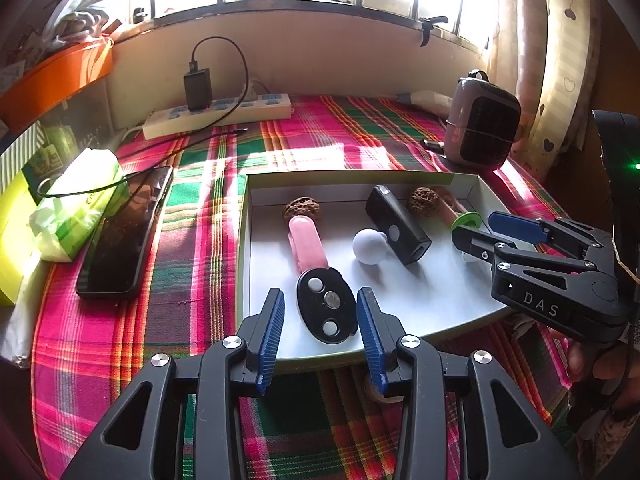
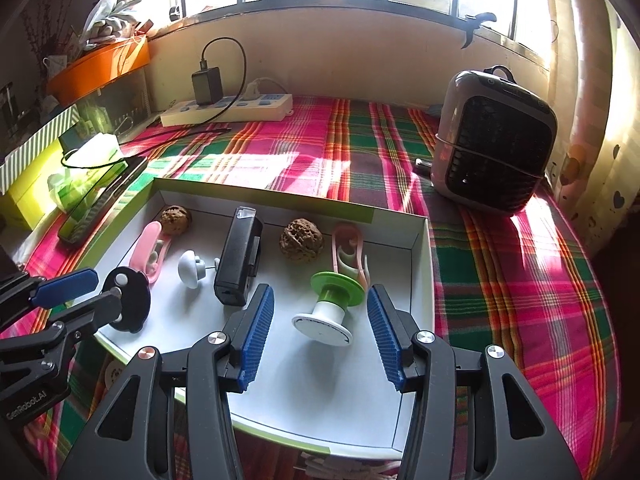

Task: Organize objects
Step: 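Carry the black dotted disc and green spool with both tools into the white box, then open both tools to release the disc and spool inside the box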

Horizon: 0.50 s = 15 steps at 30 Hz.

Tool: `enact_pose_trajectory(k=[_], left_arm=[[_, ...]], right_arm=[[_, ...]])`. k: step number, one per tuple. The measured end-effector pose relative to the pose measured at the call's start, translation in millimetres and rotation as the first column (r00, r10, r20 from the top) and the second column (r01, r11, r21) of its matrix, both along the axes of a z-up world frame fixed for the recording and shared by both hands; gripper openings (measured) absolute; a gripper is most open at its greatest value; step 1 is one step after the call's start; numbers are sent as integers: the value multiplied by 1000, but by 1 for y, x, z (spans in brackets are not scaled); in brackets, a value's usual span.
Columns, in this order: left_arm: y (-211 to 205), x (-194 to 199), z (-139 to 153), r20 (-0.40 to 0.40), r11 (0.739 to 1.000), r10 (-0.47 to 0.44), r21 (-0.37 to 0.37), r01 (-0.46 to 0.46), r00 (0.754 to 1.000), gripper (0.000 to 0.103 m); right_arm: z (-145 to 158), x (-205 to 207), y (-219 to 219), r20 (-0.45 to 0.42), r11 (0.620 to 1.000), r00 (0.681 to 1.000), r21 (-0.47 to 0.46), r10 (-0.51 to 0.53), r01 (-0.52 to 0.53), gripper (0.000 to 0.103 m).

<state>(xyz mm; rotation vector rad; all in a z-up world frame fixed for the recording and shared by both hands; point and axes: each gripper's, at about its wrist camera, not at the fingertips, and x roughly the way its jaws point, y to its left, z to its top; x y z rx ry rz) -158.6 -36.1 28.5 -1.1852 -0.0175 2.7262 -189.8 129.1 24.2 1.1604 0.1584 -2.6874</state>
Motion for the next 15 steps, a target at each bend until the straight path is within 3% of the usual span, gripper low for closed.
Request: enact_pose_trajectory(k=[15], left_arm=[[-1, 13, 8, -20, 1000, 6, 2, -6, 1000, 36]], right_arm=[[8, 14, 4, -24, 1000, 1000, -17, -14, 14, 50]])
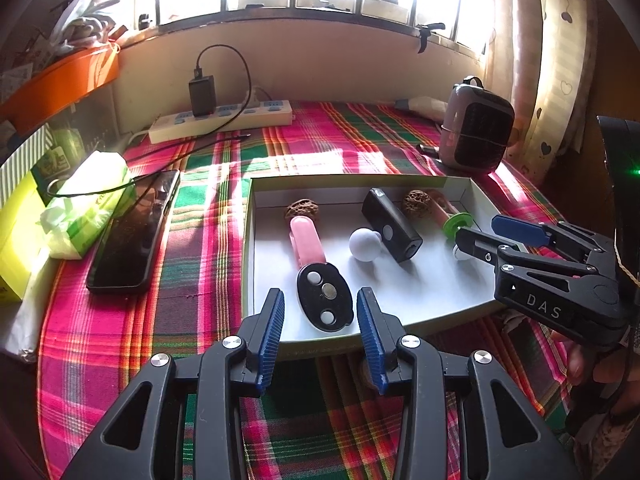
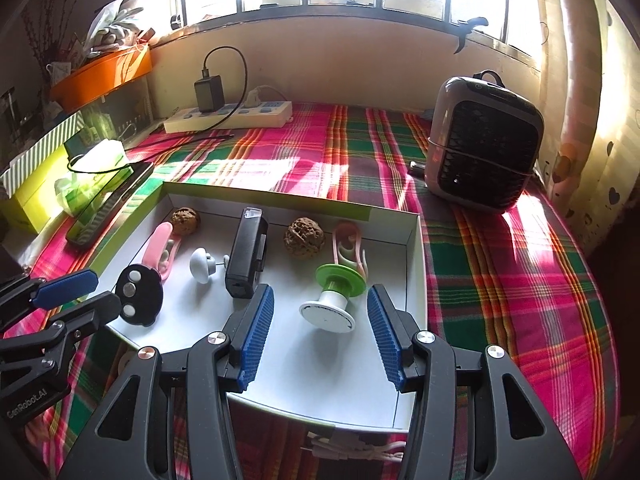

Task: Organize objects
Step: 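Open both tools to release the disc and spool inside the box, then withdraw both open tools from the box toward the remaining items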

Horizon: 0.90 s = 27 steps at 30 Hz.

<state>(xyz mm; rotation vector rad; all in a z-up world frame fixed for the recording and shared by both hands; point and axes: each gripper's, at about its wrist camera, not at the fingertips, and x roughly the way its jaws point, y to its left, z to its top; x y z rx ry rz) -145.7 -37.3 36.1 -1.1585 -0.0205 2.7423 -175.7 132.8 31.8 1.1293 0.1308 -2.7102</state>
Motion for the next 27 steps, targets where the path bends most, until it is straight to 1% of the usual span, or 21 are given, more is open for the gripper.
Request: enact_pose_trajectory(k=[8, 20, 27], left_arm=[[-1, 9, 3, -7, 1000, 7, -3, -7, 1000, 36], [-15, 27, 8, -19, 999, 40, 38, -39, 999, 36], [-21, 39, 6, -14, 998, 29, 58, -29, 999, 37]], right_arm=[[4, 10, 0, -10, 1000, 1000, -10, -1, 1, 50], [14, 33, 8, -35, 999, 999, -53, -11, 10, 50], [17, 48, 12, -47, 997, 999, -73, -9, 6, 50]])
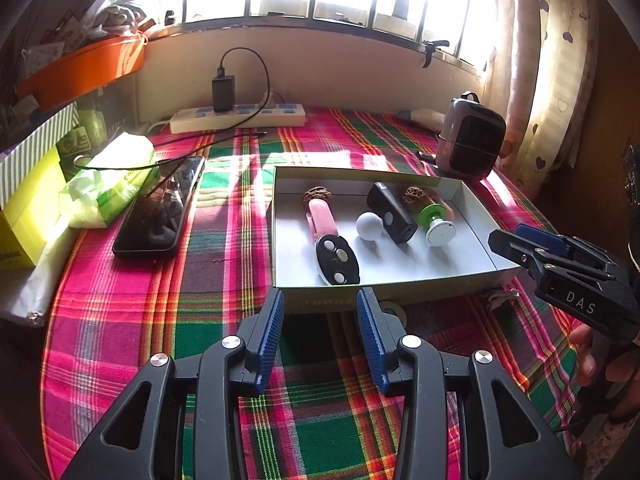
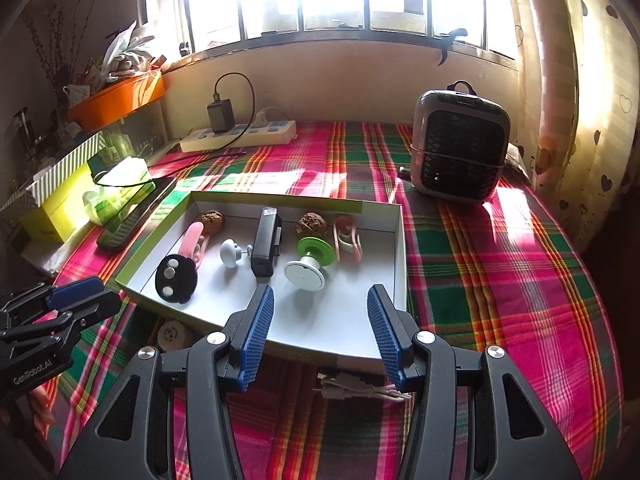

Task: Organize objects
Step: 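Withdraw both open tools from the box toward the remaining items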

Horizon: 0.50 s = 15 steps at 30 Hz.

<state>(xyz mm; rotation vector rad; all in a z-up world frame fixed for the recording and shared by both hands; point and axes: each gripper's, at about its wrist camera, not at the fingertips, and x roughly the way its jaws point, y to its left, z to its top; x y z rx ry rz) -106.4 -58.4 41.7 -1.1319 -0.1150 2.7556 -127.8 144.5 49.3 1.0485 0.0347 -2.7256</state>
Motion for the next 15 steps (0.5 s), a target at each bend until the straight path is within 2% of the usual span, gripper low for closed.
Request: enact_pose_trajectory(k=[5, 15], left_arm=[[0, 7, -4, 12, 1000, -18, 17, 18, 1000, 38], [10, 14, -18, 45, 996, -71, 51, 69, 996, 39]], right_arm=[[0, 13, 5, -7, 1000, 1000, -11, 3, -3, 50], [-17, 30, 21, 41, 999, 999, -36, -27, 29, 50]])
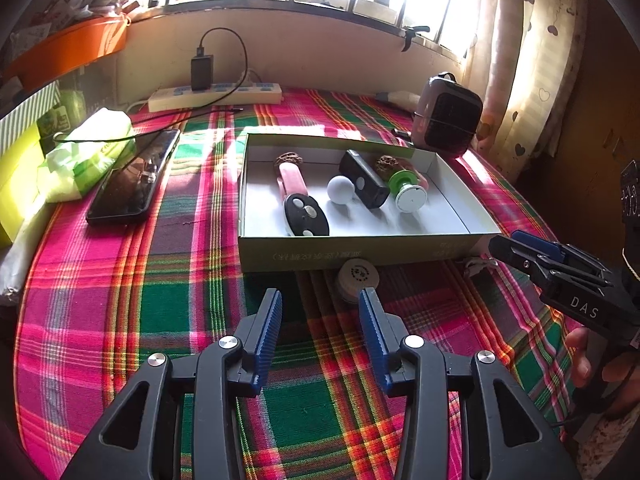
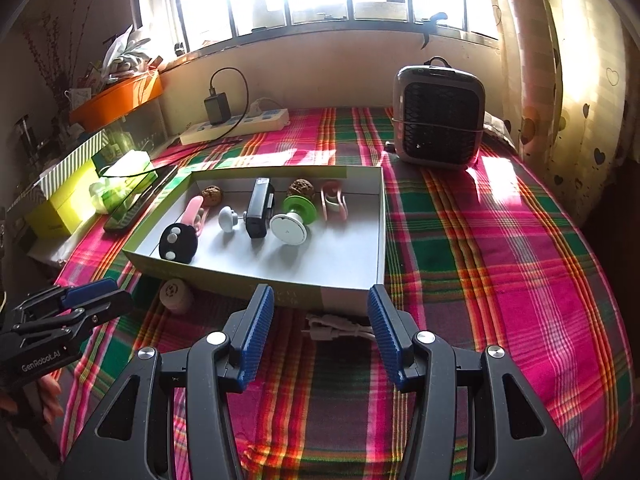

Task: Organize objects
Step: 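Withdraw both open tools from the box toward the remaining items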

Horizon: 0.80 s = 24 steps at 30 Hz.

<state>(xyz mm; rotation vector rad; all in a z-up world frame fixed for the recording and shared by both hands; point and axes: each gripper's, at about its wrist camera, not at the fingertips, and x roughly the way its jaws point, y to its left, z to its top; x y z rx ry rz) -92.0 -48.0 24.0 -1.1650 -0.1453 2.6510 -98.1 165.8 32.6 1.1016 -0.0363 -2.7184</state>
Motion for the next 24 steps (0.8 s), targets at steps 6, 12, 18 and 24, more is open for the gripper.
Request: enact_pose_trajectory(k=[6, 12, 18, 24], left_arm=[[8, -5, -6, 18, 1000, -22, 1, 22, 1000, 39], [20, -14, -11, 34, 999, -53, -10, 53, 998, 40], [29, -23, -16, 49, 997, -69, -24, 70, 996, 40], [33, -27, -20, 57, 997, -70, -29, 72, 996, 40]], right_arm=[[-10, 8, 12, 32, 1000, 999, -9, -28, 28, 50], [-17, 11, 17, 62, 999, 997, 0, -36, 36, 50], [-22, 3, 22, 82, 1000, 996, 7, -20, 19, 51], [-24, -8, 20, 89, 999, 995, 21, 35, -37, 62]])
